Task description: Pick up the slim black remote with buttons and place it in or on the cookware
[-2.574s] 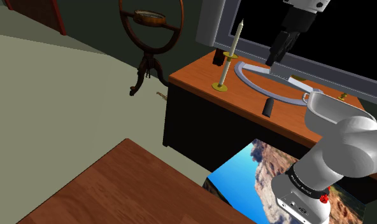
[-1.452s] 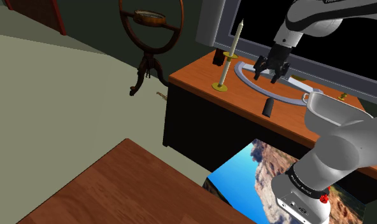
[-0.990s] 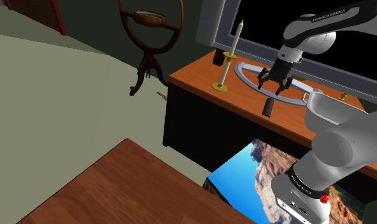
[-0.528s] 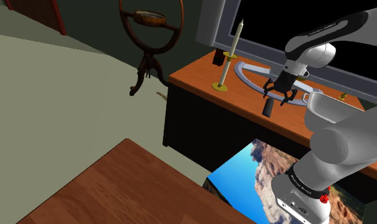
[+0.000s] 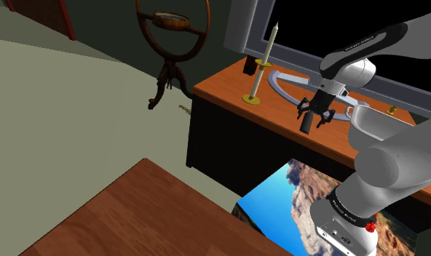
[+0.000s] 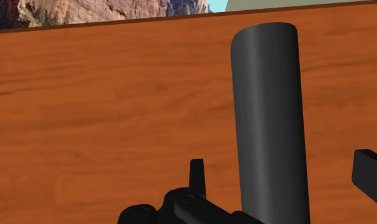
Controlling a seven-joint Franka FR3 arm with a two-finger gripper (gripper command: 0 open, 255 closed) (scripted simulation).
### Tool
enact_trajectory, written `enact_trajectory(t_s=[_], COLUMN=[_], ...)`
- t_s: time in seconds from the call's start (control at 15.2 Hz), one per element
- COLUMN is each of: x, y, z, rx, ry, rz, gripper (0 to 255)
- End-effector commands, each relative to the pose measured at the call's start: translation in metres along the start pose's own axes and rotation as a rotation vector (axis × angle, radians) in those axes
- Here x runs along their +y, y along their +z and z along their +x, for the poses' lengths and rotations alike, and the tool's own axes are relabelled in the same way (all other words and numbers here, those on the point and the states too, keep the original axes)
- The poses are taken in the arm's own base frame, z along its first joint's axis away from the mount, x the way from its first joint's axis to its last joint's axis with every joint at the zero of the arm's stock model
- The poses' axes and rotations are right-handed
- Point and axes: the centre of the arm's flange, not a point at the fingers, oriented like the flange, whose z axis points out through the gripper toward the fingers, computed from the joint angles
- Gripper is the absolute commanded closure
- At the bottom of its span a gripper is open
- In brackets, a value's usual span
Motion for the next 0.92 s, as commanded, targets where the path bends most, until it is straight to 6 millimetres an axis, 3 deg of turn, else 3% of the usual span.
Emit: enact_trajectory(t_s=[0.0, 0.33, 0.4, 0.86], x=[-0.0001, -0.0001, -0.0001, 0.0001], y=[0.0016, 0.0015, 0.0015, 0.0032], z=[0.0002, 0.0002, 0.0002, 0.0000], rx=[0.001, 0.000, 0.000, 0.000], ry=[0.000, 0.000, 0.000, 0.000], rz=[0.000, 0.000, 0.000, 0.000], gripper=[0, 0, 255, 255])
